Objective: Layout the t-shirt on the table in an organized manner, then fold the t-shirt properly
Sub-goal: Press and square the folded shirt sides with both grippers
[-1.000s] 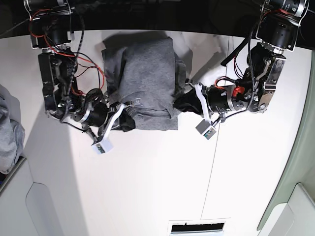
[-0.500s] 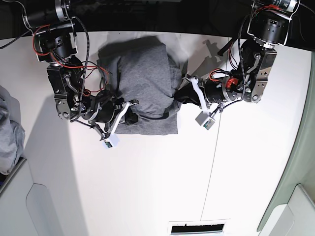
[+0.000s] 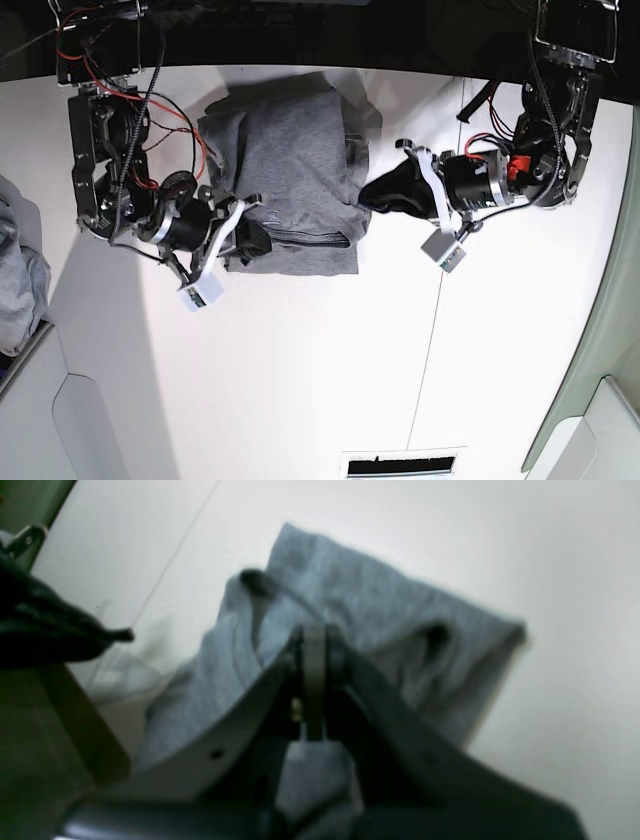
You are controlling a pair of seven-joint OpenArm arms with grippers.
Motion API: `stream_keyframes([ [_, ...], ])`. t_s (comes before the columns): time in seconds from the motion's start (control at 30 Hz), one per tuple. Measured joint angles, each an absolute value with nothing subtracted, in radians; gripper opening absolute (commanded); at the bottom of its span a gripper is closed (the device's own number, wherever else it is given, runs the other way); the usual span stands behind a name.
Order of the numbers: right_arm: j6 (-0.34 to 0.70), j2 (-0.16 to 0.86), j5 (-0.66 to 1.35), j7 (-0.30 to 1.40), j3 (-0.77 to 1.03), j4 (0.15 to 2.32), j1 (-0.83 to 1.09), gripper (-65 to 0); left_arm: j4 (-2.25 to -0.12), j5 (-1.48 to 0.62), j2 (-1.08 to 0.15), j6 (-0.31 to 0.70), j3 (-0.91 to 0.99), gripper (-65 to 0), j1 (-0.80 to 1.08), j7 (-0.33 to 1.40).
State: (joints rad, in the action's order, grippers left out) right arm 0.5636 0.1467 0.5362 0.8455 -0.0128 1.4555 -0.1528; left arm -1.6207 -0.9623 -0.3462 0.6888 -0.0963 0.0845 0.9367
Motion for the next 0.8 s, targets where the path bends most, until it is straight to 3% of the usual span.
stream_keyframes([
  [0.2,0.558,0.151,0.531,0.848,0.151,1.508,0.006,-65.0,-1.655,-0.976,-0.343,0.689,-0.097,-60.6,0.236,0.91],
  [0.33,0.562,0.149,0.529,0.838,0.201,1.505,0.078,-65.0,-1.654,-0.86,-0.302,0.689,-0.096,-60.6,0.261,0.821],
  [0.43,0.562,0.149,0.53,0.831,0.198,1.496,0.107,-65.0,-1.644,-0.735,-0.265,0.688,-0.096,-60.6,0.257,0.774],
  [0.8,0.562,0.124,0.565,0.82,0.054,1.491,0.155,-65.0,-1.565,-0.698,-0.3,0.689,-0.056,-60.6,0.252,0.748],
])
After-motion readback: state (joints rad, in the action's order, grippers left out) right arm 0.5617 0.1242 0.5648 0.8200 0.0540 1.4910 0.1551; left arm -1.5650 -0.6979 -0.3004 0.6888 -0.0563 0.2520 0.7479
